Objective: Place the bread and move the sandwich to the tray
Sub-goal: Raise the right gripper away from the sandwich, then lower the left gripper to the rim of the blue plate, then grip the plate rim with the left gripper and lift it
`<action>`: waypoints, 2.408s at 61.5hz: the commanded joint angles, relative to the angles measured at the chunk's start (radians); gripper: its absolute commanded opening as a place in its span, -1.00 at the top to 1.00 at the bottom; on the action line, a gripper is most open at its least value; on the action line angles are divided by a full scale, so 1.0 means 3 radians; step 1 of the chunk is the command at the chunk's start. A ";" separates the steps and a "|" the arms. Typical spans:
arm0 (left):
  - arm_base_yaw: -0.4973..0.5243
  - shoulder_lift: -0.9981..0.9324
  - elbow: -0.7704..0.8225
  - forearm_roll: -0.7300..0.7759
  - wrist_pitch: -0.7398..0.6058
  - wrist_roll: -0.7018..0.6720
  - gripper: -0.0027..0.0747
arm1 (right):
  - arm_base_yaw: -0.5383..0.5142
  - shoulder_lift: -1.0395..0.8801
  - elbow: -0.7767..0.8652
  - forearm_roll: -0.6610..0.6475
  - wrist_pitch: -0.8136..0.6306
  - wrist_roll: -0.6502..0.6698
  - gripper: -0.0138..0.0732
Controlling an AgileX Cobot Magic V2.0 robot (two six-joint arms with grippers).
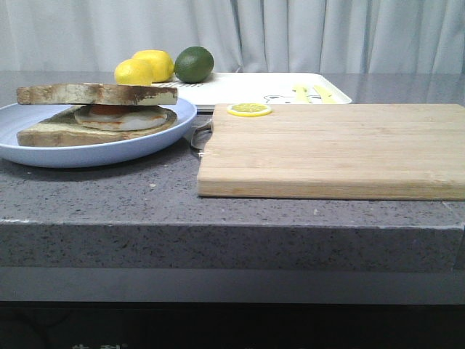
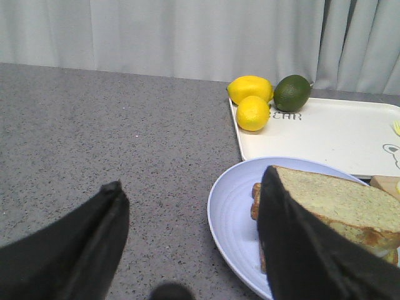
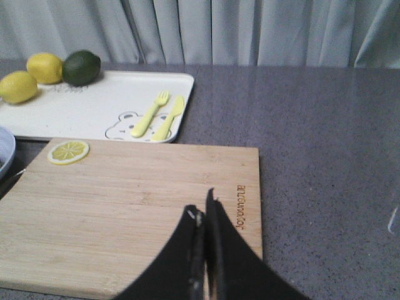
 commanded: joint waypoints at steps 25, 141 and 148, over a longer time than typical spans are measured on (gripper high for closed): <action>0.0006 0.0022 -0.0113 -0.0054 -0.0249 -0.0026 -0.20 | -0.0005 -0.0621 0.0416 0.0000 -0.0382 -0.0005 0.82; 0.0023 0.3357 -0.2104 -0.0413 0.1310 -0.0011 0.98 | -0.0005 -0.0621 0.0416 0.0000 0.0416 -0.0005 0.82; 0.0133 0.3269 -0.2190 -0.0700 0.1384 0.0027 0.98 | -0.0005 -0.0621 0.0416 0.0000 0.0416 -0.0005 0.82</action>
